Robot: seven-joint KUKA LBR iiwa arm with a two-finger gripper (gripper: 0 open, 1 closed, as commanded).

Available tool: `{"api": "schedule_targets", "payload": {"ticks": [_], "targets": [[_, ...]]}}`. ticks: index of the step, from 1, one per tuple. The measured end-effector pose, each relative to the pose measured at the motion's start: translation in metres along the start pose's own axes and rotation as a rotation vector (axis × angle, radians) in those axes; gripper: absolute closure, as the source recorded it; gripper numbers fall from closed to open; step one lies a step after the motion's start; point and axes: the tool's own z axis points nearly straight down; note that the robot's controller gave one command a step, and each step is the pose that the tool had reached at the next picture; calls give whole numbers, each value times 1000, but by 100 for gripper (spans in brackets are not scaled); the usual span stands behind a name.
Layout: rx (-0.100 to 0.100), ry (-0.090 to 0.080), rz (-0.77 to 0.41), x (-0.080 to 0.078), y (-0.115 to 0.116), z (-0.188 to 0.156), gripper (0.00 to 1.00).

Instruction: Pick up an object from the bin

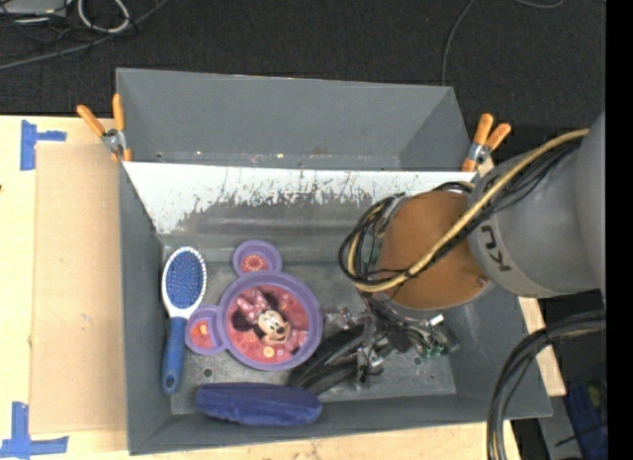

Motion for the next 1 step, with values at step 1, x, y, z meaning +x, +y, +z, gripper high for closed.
{"api": "schedule_targets", "payload": {"ticks": [1], "targets": [[0,0,0,0,0,0,100]]}}
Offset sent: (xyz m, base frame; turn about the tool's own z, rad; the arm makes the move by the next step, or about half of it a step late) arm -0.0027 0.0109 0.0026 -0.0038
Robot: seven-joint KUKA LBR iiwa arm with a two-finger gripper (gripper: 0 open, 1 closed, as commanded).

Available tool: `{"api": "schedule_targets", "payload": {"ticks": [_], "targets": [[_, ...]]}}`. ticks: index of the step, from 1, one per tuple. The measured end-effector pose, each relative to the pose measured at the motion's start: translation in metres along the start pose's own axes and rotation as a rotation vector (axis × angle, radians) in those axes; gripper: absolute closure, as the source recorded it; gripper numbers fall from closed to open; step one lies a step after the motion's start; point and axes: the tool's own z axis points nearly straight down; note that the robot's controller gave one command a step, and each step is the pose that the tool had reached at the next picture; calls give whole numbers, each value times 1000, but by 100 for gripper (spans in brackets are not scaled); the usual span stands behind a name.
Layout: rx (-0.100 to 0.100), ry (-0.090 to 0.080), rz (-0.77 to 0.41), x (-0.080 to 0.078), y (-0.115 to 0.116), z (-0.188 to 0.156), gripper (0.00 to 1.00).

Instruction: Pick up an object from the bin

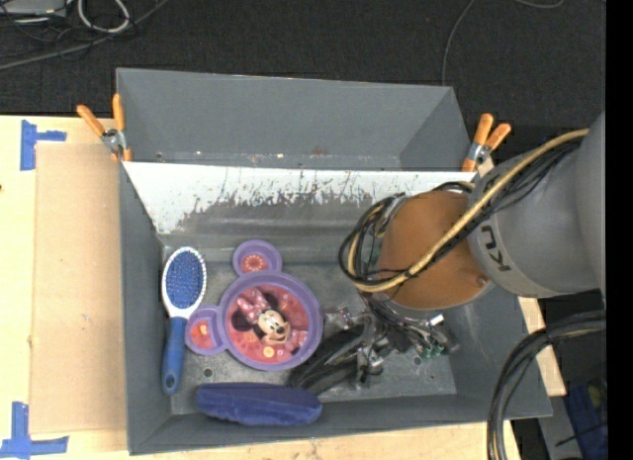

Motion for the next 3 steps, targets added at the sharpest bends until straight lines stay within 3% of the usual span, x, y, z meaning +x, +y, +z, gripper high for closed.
{"api": "schedule_targets", "payload": {"ticks": [1,2,3], "targets": [[0,4,-2,-1,10,-2,0],[-1,3,-3,-1,11,-2,100],[-1,3,-3,-1,11,-2,100]]}}
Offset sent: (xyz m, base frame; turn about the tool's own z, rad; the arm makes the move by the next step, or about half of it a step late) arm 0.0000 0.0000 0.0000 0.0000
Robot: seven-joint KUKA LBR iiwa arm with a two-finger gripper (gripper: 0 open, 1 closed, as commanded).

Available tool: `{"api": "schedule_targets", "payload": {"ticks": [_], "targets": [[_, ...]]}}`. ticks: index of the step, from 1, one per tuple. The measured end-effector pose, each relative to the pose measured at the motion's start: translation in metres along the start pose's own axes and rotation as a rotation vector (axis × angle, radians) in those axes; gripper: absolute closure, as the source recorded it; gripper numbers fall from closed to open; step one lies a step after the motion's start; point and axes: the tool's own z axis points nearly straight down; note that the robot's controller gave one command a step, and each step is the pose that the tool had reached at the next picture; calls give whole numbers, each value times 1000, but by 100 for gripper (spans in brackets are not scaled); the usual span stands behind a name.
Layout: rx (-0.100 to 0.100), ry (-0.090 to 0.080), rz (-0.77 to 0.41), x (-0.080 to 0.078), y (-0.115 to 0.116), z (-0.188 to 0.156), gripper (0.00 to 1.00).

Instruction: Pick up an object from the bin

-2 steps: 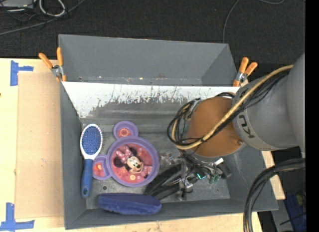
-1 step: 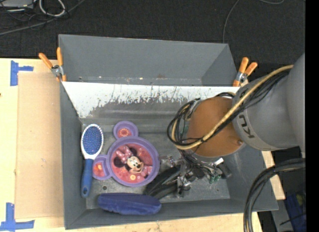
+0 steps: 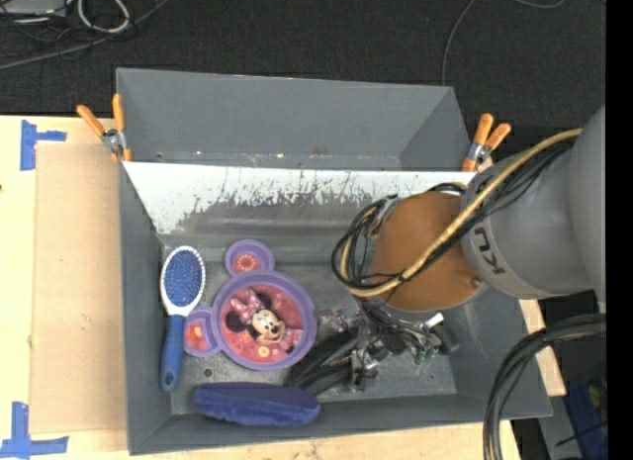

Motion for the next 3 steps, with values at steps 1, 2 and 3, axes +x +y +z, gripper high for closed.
{"api": "schedule_targets", "payload": {"ticks": [1,2,3], "targets": [[1,1,1,3,4,-3,100],[5,9,-191,-30,35,-1,100],[3,2,-161,-24,39,-1,100]]}}
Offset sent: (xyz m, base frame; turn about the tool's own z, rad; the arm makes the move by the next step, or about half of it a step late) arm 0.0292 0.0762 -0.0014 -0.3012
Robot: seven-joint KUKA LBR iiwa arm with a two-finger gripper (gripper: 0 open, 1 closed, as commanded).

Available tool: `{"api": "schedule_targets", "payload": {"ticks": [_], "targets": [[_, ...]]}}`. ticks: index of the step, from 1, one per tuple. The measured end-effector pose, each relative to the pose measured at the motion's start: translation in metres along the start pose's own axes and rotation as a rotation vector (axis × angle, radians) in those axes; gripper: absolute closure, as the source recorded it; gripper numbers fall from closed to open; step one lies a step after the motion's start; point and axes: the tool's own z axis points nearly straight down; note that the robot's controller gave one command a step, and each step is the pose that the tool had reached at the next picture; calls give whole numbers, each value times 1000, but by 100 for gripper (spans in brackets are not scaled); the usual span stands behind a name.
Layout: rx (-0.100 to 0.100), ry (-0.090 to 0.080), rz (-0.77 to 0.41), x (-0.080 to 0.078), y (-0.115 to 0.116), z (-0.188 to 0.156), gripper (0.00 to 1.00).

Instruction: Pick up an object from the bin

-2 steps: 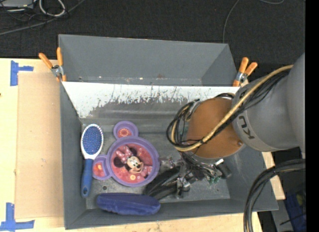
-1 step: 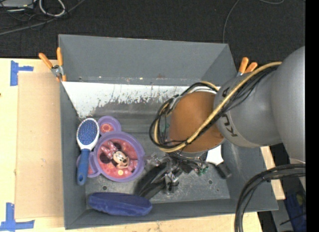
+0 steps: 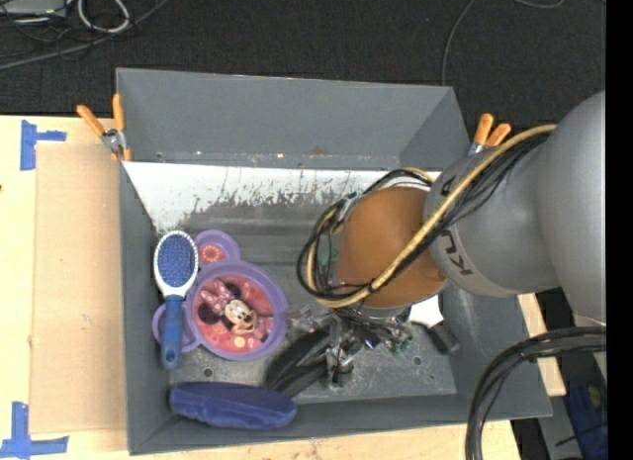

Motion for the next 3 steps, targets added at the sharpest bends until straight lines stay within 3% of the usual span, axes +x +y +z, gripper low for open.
{"api": "schedule_targets", "payload": {"ticks": [1,2,3], "targets": [[0,19,-4,-4,7,-67,100],[4,21,14,-3,7,-54,100],[-1,6,-183,-18,14,2,100]]}}
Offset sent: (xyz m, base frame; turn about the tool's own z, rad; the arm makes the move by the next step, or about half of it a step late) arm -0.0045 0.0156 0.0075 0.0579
